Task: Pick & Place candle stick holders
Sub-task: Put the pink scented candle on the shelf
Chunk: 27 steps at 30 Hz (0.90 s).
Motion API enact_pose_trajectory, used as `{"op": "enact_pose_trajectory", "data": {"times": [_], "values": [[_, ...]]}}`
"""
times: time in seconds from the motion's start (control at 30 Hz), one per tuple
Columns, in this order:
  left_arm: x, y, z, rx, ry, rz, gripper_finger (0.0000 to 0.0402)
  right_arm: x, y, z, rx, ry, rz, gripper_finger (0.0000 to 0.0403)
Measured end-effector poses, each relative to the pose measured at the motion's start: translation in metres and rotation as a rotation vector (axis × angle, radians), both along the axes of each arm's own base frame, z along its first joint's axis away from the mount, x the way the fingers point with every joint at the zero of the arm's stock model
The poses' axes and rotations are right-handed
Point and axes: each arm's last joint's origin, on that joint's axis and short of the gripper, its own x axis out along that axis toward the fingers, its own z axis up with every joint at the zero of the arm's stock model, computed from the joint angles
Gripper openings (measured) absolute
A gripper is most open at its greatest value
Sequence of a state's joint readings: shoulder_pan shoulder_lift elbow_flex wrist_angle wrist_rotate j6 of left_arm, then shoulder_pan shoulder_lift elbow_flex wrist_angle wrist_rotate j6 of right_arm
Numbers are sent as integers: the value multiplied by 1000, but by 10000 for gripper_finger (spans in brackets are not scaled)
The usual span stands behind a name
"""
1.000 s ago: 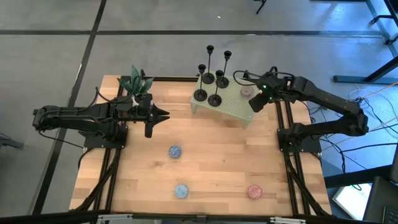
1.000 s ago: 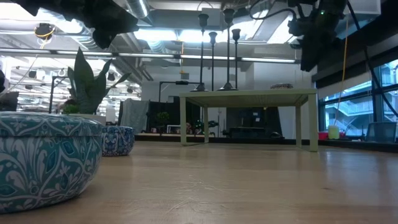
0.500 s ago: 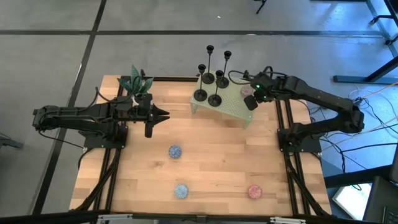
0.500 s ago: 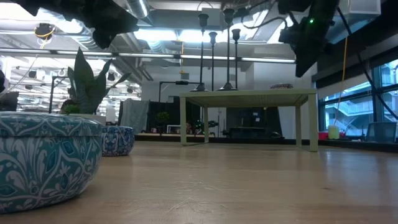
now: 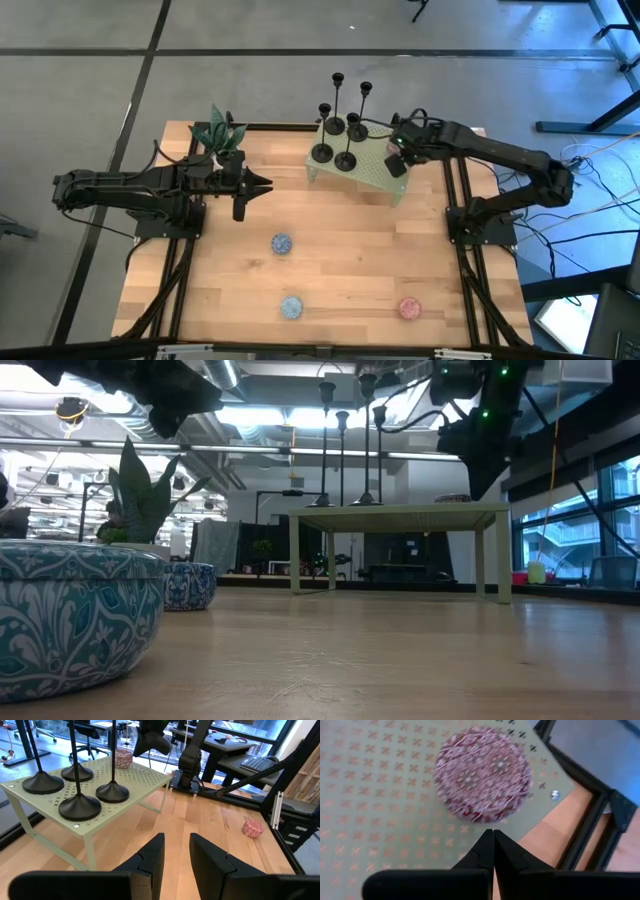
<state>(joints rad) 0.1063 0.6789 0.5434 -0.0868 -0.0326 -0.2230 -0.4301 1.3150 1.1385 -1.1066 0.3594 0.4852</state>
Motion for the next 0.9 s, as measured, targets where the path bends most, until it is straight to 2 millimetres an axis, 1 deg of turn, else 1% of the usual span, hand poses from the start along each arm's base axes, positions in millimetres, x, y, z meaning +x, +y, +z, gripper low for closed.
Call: {"op": "enact_pose_trajectory", "data": {"times": [0.43,0.63,0.73,0.9], "values": [[0,0,0,0,0,0,86,14,-7,0,-67,-55,86,8],[0,0,0,0,0,0,86,9,-4,-2,-40,-2,89,9],[0,0,0,0,0,0,86,10,-4,-2,-43,-2,88,9],[0,0,0,0,0,0,86,12,-12,-1,-85,-30,62,9]]}}
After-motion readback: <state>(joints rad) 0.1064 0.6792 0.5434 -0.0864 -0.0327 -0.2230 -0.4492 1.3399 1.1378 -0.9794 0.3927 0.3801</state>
